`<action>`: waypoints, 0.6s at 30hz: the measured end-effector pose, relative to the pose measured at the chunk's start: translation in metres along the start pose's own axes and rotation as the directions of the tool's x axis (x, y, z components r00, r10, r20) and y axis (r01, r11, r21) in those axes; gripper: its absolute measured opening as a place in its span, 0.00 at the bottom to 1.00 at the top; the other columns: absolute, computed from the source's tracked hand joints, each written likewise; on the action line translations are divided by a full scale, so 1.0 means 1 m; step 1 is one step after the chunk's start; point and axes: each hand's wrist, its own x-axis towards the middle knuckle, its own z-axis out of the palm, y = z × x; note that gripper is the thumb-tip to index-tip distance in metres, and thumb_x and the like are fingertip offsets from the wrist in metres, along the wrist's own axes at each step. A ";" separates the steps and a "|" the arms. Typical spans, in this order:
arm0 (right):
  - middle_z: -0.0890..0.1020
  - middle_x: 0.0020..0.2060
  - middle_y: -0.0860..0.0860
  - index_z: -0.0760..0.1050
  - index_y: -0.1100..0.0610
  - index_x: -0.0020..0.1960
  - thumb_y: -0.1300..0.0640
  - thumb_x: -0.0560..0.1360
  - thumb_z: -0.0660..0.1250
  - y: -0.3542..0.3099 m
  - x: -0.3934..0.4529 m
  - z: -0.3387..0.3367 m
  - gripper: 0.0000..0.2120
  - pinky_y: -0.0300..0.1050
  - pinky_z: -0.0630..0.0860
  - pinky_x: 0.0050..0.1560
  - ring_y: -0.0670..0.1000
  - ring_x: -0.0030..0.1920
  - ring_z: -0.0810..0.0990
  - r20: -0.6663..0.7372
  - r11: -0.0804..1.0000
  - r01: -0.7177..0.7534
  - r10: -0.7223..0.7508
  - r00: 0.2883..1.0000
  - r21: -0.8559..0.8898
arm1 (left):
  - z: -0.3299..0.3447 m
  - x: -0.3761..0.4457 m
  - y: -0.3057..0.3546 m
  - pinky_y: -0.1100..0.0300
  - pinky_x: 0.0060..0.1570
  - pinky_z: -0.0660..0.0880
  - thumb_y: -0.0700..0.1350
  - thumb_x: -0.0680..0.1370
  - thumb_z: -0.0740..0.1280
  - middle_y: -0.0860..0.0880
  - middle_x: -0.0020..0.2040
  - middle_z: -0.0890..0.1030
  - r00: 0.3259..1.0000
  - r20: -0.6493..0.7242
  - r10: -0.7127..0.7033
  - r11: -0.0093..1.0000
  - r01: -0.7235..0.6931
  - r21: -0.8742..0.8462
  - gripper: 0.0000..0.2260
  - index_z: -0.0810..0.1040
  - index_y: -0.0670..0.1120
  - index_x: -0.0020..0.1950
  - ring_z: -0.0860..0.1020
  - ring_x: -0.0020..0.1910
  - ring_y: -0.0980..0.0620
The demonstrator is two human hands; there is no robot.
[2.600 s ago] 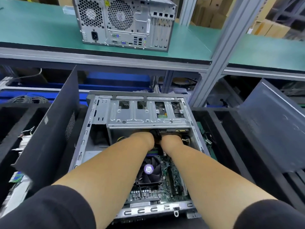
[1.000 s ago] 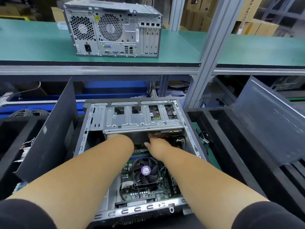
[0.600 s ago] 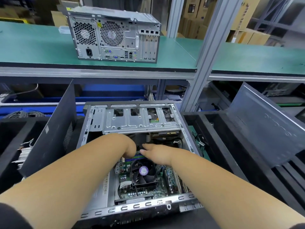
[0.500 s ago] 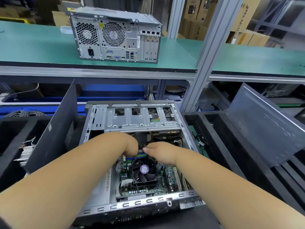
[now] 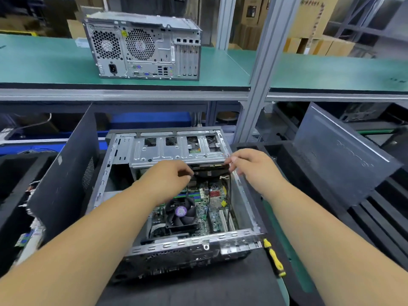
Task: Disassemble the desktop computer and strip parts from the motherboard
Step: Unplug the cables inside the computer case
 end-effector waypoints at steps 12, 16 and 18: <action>0.82 0.41 0.49 0.78 0.50 0.42 0.54 0.75 0.68 0.133 -0.019 -0.050 0.04 0.44 0.75 0.40 0.51 0.40 0.80 0.150 0.919 -0.310 0.351 0.924 -0.244 | 0.077 -0.013 0.080 0.66 0.36 0.72 0.48 0.78 0.65 0.65 0.45 0.79 0.998 -0.062 -0.014 0.996 0.008 -0.090 0.08 0.80 0.61 0.50 0.77 0.40 0.63; 0.81 0.39 0.49 0.76 0.51 0.43 0.55 0.75 0.71 0.163 -0.025 -0.045 0.05 0.40 0.73 0.35 0.50 0.36 0.78 0.203 0.868 -0.338 0.428 0.880 -0.363 | 0.099 -0.017 0.090 0.66 0.40 0.71 0.47 0.78 0.65 0.64 0.48 0.79 0.998 -0.050 -0.028 0.994 0.023 -0.103 0.08 0.81 0.59 0.51 0.76 0.45 0.64; 0.82 0.40 0.51 0.76 0.53 0.44 0.56 0.75 0.71 0.171 -0.026 -0.042 0.04 0.41 0.75 0.37 0.51 0.37 0.78 0.225 0.854 -0.319 0.435 0.872 -0.411 | 0.104 -0.017 0.094 0.64 0.42 0.71 0.46 0.78 0.65 0.63 0.47 0.79 0.995 -0.084 -0.052 0.994 0.043 -0.102 0.09 0.81 0.59 0.51 0.77 0.46 0.63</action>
